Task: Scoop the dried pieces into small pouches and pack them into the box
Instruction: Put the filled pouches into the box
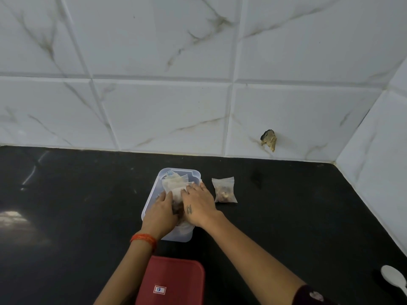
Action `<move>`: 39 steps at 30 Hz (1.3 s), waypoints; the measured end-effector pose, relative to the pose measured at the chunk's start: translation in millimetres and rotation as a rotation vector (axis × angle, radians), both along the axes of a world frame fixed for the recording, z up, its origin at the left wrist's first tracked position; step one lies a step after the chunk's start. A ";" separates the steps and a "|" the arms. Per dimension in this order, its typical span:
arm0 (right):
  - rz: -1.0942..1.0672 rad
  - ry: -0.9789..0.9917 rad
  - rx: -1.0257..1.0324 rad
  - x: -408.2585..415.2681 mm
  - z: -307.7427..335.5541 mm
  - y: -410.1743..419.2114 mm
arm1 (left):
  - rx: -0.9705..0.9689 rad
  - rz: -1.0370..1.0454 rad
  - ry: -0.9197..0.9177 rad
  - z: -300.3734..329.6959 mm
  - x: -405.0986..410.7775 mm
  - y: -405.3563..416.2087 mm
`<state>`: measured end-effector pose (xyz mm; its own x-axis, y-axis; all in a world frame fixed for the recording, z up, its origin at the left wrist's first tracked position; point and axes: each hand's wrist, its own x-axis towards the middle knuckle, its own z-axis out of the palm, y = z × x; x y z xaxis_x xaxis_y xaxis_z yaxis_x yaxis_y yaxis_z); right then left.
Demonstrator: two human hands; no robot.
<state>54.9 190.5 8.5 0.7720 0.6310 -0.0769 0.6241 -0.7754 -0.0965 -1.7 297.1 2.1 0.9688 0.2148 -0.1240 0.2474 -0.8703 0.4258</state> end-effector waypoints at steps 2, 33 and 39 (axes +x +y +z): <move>0.000 0.026 0.048 0.7 1.3 -2.5 | -0.031 0.017 -0.027 -1.7 -0.5 1.2; -0.727 0.398 0.756 58.9 -56.3 -100.8 | -0.583 0.198 -0.085 -54.4 85.8 -107.0; -0.732 0.311 0.909 41.8 -36.6 -113.9 | -0.562 0.155 -0.243 -41.1 72.7 -112.2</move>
<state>96.7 76.6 -28.1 0.9966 -0.0276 -0.0780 -0.0812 -0.5065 -0.8584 71.0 184.9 -39.0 0.9464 0.3206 -0.0387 0.1911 -0.4593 0.8675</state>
